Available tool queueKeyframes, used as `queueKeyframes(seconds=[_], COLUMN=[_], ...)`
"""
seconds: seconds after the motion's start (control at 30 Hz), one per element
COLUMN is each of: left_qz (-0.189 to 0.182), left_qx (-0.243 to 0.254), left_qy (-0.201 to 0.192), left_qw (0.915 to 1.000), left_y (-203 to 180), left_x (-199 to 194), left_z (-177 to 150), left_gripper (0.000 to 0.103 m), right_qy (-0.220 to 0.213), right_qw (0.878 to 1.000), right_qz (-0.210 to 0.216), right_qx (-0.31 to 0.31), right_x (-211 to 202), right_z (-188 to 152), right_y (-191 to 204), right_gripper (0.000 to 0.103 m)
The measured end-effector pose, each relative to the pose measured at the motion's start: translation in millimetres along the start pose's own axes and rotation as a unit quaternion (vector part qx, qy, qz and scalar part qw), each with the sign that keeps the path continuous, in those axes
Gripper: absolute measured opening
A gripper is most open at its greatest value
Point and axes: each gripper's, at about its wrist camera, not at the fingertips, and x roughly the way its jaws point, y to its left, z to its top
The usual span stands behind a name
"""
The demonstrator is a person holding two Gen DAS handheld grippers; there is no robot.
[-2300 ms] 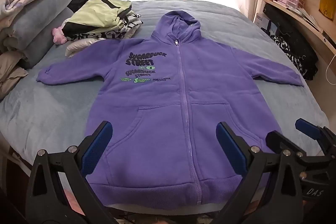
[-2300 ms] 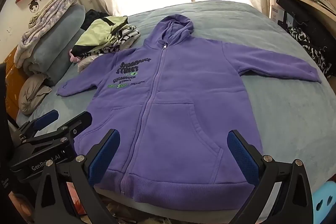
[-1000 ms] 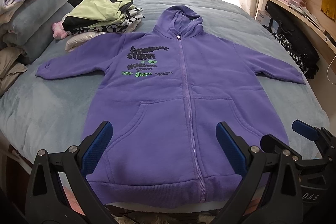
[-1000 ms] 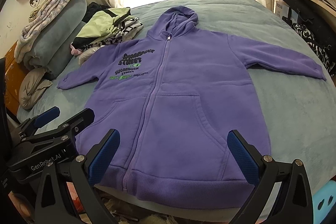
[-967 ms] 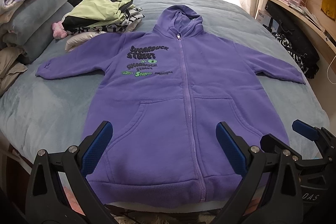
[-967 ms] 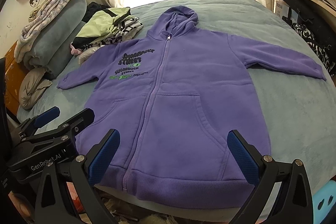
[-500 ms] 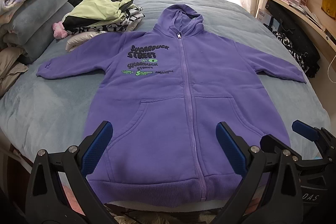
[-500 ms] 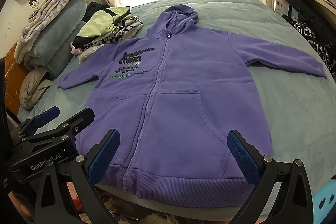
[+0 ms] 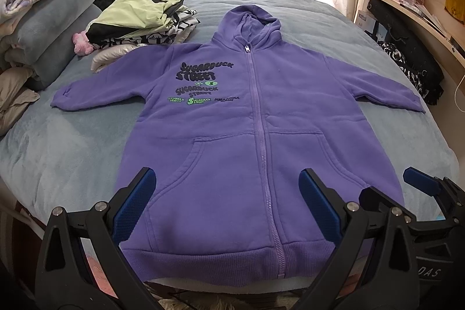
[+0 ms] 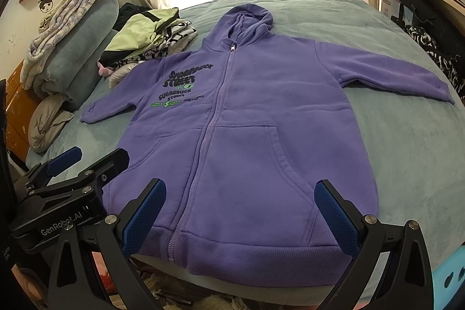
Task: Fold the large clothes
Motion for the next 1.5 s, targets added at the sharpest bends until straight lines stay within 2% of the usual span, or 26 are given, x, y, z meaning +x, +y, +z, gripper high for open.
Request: queueKeyframes(seconds=[0.33,0.47,0.77,0.87,0.97,1.07,1.3,1.37,1.5], left_qz=[0.005,0.014,0.021,0.021,0.029,0.023,0.015,0.007,-0.012], left_qx=[0.009,0.011,0.013,0.016,0.026,0.036,0.021,0.013,0.010], left_qy=[-0.003,-0.016,-0.052,-0.066,-0.085,-0.102,-0.154,-0.168,-0.164], left_qw=[0.9999,0.9997,0.9984,0.9975,0.9957,0.9939,0.9878,0.9857,0.9863], left_y=[-11,-14,-30,-37,-46,-56,-77,-83,-105], left_x=[4,6,7,5,2,-2,-16,-19,-9], left_z=[8,20,68,85,102,124,191,207,239], left_gripper=[0.098,0.098,0.098,0.098,0.098,0.098,0.098,0.098,0.098], right_qy=[0.007,-0.007,-0.043,-0.066,-0.102,-0.146,-0.236,-0.251,-0.244], right_qw=[1.000,1.000,0.999,0.997,0.992,0.981,0.944,0.939,0.945], right_qz=[0.003,-0.006,-0.018,-0.038,-0.074,-0.121,-0.226,-0.232,-0.218], right_qx=[0.010,0.011,0.017,0.003,-0.018,-0.038,-0.046,-0.035,0.002], right_x=[11,10,-2,-12,-30,-53,-100,-112,-112], right_z=[3,12,62,86,114,144,212,228,263], right_y=[-11,-22,-54,-61,-70,-77,-111,-129,-172], right_gripper=[0.103,0.103,0.103,0.103,0.103,0.103,0.103,0.103,0.103])
